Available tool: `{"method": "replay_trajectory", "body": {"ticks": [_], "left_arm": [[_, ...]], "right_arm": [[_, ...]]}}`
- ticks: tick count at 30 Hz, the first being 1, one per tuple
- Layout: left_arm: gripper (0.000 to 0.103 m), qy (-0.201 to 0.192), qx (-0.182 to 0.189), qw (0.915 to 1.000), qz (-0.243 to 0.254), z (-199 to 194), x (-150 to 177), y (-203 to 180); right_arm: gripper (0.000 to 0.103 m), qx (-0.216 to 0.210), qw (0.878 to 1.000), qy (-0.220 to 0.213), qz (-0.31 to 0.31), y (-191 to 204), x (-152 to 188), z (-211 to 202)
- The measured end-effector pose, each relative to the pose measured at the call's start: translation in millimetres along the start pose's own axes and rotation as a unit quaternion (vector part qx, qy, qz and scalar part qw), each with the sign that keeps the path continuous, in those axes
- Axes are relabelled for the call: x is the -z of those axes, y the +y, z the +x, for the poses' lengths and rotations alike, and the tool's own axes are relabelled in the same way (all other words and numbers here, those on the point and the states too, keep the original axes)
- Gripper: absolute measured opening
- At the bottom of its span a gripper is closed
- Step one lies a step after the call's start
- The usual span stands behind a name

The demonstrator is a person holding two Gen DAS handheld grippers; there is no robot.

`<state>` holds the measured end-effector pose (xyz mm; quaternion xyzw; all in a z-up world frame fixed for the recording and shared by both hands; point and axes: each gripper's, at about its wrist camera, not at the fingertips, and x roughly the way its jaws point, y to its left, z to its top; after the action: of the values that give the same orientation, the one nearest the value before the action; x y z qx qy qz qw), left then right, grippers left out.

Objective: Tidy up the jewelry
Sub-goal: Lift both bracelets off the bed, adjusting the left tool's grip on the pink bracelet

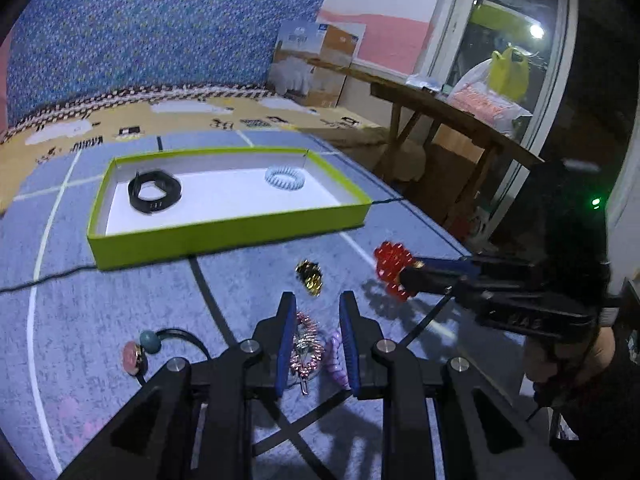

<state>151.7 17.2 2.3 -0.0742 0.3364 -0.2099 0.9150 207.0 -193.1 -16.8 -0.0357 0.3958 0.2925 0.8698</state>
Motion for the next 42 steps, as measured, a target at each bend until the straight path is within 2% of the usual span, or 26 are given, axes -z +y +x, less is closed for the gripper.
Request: {"method": "replay_trajectory", "body": {"ticks": [10,13,17,24,35,36,37,42], "left_arm": [[0.023,0.008,-0.027,0.9989,0.036,-1.7,4.0,-11.2],[0.027,0.029,-0.016,0.9985,0.045,-3.2,7.5,-11.9],[0.029,0.051,-0.029,0.9961,0.066,2.4,13.6,-17.7],[0.029,0.079,-0.064,0.9921,0.073,18.2,13.4,-16.2],[0.029,0.115,-0.073,0.9888,0.061,35.1,8.4,-16.7],[0.027,0.116,-0.076,0.9884,0.062,35.8,7.8,-17.0],[0.018,0.115,-0.079,0.9883,0.062,35.8,7.3,-17.4],[0.012,0.108,-0.087,0.9877,0.073,34.7,10.6,-19.9]], "right_arm": [[0.017,0.0,1.0,0.0,0.002,-0.8,0.3,0.5],[0.017,0.0,1.0,-0.001,0.003,-2.9,1.3,-0.2],[0.017,-0.002,1.0,0.0,0.006,-4.2,2.6,0.5],[0.017,-0.003,1.0,0.0,0.006,-4.3,5.4,-1.9],[0.017,-0.006,1.0,0.004,0.01,-7.0,7.6,1.0],[0.017,-0.007,1.0,0.004,0.009,-6.6,7.8,1.3],[0.017,-0.007,1.0,0.004,0.009,-6.6,8.0,1.4],[0.017,-0.007,1.0,0.005,0.01,-7.7,9.3,2.7]]}}
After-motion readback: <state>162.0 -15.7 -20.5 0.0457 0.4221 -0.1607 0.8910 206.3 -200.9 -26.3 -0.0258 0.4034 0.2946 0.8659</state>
